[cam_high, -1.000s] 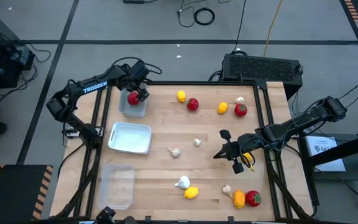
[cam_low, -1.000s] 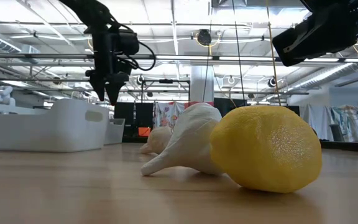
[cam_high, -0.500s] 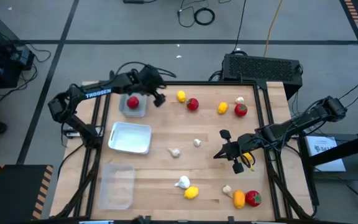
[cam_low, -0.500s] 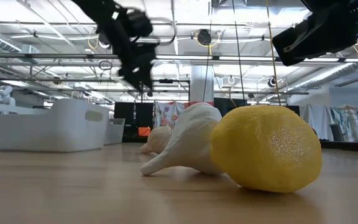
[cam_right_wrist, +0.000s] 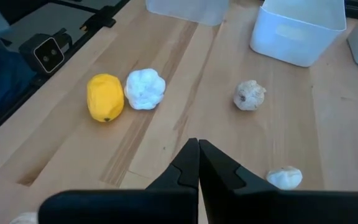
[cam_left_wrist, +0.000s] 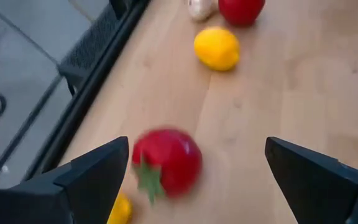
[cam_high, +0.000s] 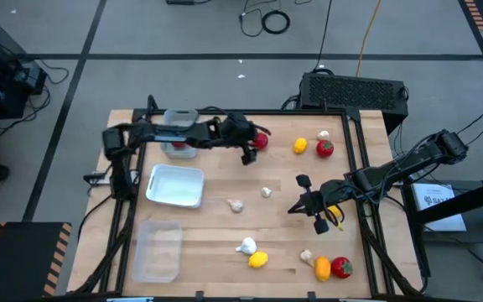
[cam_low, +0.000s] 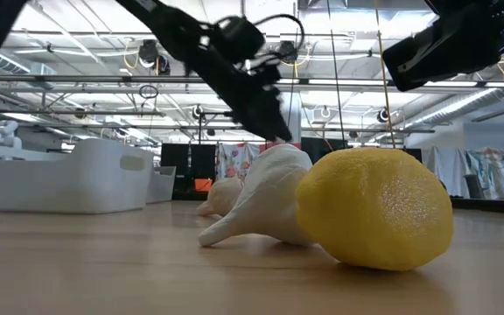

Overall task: Sort produce into baskets
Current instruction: Put the red tomato into the gray bin

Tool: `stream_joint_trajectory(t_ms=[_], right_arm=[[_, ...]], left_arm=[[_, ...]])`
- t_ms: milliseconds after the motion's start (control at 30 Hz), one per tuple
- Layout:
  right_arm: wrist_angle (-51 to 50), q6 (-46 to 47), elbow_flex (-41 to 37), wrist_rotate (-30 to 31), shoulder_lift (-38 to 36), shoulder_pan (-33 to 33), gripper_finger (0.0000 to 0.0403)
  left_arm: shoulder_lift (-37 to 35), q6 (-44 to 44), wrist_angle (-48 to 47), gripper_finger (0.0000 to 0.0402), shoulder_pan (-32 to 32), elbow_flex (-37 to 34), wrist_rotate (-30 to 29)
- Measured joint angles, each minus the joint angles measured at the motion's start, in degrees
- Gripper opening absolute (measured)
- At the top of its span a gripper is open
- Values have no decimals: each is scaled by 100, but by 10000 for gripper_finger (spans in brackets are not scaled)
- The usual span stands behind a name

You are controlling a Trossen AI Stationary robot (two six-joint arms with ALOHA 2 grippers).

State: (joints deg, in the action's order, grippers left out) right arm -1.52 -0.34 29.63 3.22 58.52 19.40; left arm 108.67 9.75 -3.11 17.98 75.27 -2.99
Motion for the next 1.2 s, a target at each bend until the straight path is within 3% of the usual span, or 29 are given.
stream_joint_trajectory(t_ms=[167,367,600,933,1200], right_arm=[[-29,4,0,0,-2,0,0],[-114,-2,0,0,-2,0,0],[-190,-13,2,-2,-2,-2,0],[-169,-11,2,-2,-2,-7,0],[-162,-11,1,-2,-2,-7,0]], left_arm=[[704,132,-65,384,51,524,-89],[1262,128,-148,384,118,1048,-781],[1447,-21,-762,384,195,1402,-755],[1512,-332,-1425,384,446,1484,-287],[1507,-290,-1494,384,454,1484,-153]])
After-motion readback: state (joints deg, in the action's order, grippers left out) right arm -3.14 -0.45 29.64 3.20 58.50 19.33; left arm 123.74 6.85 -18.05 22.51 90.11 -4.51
